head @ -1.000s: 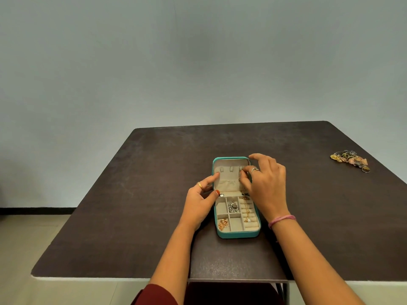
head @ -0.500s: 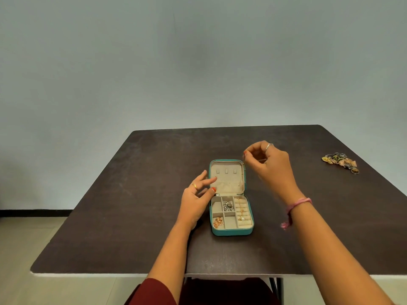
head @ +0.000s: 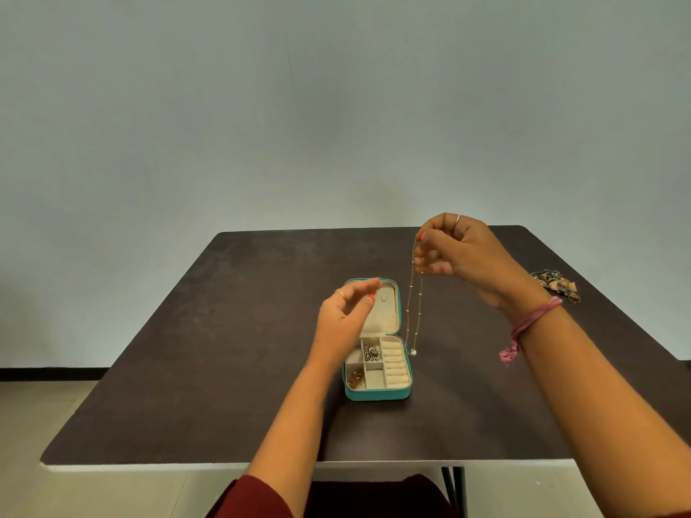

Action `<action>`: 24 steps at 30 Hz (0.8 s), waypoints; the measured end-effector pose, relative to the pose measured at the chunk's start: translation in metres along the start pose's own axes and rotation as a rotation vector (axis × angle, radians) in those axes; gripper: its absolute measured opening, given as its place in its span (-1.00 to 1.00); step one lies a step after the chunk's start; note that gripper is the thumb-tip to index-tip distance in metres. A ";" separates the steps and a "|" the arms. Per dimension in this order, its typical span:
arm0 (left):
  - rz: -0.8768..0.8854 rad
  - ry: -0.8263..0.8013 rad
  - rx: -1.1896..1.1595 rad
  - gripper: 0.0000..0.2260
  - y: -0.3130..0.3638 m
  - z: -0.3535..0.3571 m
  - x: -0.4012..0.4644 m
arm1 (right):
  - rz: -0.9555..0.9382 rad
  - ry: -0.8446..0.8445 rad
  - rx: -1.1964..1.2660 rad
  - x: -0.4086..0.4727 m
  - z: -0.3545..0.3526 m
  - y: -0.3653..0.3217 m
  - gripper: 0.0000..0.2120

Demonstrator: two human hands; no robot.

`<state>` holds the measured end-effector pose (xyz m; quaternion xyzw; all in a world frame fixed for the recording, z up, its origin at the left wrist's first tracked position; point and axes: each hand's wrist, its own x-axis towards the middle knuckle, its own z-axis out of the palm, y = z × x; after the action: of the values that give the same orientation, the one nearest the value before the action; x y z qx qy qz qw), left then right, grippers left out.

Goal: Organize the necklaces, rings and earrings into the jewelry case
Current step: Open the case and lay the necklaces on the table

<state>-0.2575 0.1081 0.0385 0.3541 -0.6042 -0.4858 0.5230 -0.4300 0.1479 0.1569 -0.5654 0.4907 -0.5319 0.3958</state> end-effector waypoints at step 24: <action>-0.442 -0.139 -0.388 -0.85 0.013 0.090 -0.070 | 0.078 0.033 0.259 -0.006 -0.048 -0.022 -0.89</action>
<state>-0.3298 0.1964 0.0322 0.3364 -0.4429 -0.7172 0.4200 -0.4741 0.1621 0.1826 -0.4810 0.4461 -0.5843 0.4778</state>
